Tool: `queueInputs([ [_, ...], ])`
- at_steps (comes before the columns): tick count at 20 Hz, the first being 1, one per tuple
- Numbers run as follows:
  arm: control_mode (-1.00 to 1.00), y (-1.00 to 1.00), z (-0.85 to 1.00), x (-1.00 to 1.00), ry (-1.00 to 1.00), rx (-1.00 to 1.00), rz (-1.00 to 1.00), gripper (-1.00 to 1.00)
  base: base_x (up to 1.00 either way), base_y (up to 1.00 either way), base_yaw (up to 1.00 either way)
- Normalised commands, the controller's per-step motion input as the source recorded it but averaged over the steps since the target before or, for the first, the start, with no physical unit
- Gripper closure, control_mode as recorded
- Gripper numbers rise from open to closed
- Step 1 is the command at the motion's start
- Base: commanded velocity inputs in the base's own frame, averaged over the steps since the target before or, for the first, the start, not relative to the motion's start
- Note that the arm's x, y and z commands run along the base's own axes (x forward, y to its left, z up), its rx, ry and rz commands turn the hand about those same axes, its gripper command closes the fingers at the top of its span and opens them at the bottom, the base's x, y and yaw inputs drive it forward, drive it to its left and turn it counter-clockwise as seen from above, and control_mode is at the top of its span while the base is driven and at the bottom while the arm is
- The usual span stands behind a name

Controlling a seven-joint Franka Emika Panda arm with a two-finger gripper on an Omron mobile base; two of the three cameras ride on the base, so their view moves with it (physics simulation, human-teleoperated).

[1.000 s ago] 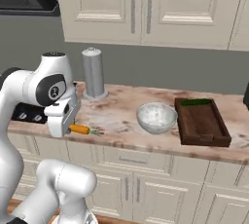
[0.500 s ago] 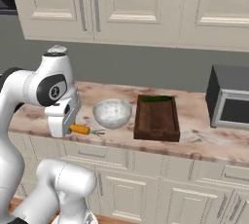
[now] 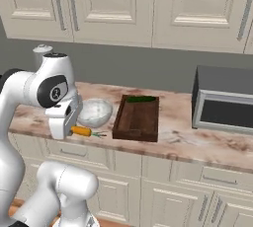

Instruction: Place the two vegetables and bowl onto the tray for setting up a vegetable dip station.

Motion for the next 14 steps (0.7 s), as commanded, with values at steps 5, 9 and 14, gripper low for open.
queueInputs([
  [5, 1.00, 0.00, 0.00, 0.00, 0.00, 0.00, 0.00, 1.00, 0.30, -0.43, 0.02],
  [9, 1.00, 0.00, 0.00, 0.00, 0.00, 0.00, 0.00, 1.00, 0.28, -0.51, 0.00],
  [14, 1.00, 0.00, 0.00, 0.00, 0.00, 0.00, 0.00, 1.00, 0.22, -0.42, 0.00],
])
